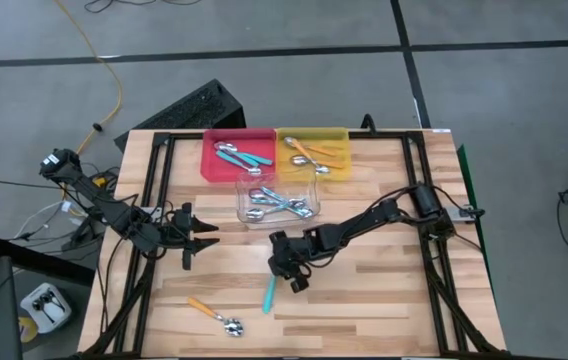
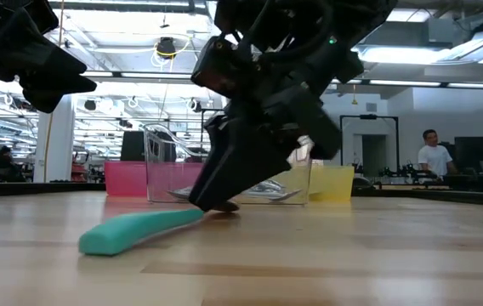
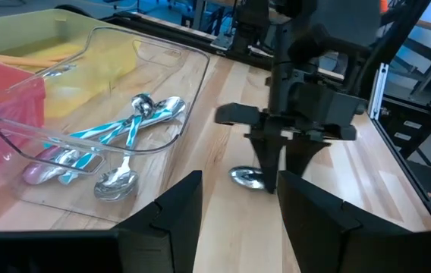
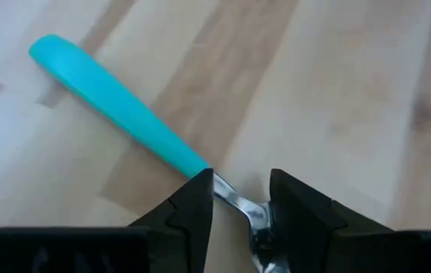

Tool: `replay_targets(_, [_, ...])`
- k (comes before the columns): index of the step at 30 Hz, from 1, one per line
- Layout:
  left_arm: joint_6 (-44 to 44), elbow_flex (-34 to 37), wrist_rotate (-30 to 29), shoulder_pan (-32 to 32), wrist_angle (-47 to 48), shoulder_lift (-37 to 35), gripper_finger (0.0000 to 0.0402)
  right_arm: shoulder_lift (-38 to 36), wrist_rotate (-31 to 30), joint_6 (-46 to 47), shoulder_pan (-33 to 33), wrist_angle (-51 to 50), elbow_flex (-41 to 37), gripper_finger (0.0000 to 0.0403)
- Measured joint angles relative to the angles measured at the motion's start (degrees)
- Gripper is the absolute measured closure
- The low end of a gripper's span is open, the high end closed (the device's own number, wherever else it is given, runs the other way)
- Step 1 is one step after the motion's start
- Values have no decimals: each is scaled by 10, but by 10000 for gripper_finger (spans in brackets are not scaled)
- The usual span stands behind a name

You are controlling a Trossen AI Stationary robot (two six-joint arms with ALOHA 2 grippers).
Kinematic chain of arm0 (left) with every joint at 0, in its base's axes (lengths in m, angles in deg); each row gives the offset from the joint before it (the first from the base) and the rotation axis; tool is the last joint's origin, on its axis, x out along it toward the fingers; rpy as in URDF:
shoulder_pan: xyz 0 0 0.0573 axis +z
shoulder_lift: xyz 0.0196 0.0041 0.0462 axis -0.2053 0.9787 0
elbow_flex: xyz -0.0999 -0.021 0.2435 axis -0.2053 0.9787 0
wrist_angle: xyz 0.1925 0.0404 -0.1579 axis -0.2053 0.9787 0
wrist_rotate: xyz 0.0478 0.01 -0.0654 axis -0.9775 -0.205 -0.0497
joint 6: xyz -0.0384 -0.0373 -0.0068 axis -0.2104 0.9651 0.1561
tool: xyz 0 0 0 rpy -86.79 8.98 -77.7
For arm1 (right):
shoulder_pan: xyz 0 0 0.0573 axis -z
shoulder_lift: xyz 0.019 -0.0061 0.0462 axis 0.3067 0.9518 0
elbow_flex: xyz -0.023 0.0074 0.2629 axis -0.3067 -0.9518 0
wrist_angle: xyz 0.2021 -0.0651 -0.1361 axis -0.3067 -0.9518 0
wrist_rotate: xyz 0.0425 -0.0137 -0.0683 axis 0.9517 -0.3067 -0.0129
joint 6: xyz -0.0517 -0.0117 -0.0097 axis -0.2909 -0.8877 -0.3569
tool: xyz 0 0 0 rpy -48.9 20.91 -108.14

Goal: Sort silverware by color (type)
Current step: Put the light green spoon into the red bin

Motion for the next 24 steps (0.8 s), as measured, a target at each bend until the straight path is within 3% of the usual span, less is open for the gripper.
replay_targets(10, [0, 0, 3, 0, 0, 0, 246, -1, 1, -38, -29, -31, 7, 249])
replay_targets(24, [0, 0, 0, 0, -1, 0, 246, 2, 4, -191, -31, -265, 157, 249])
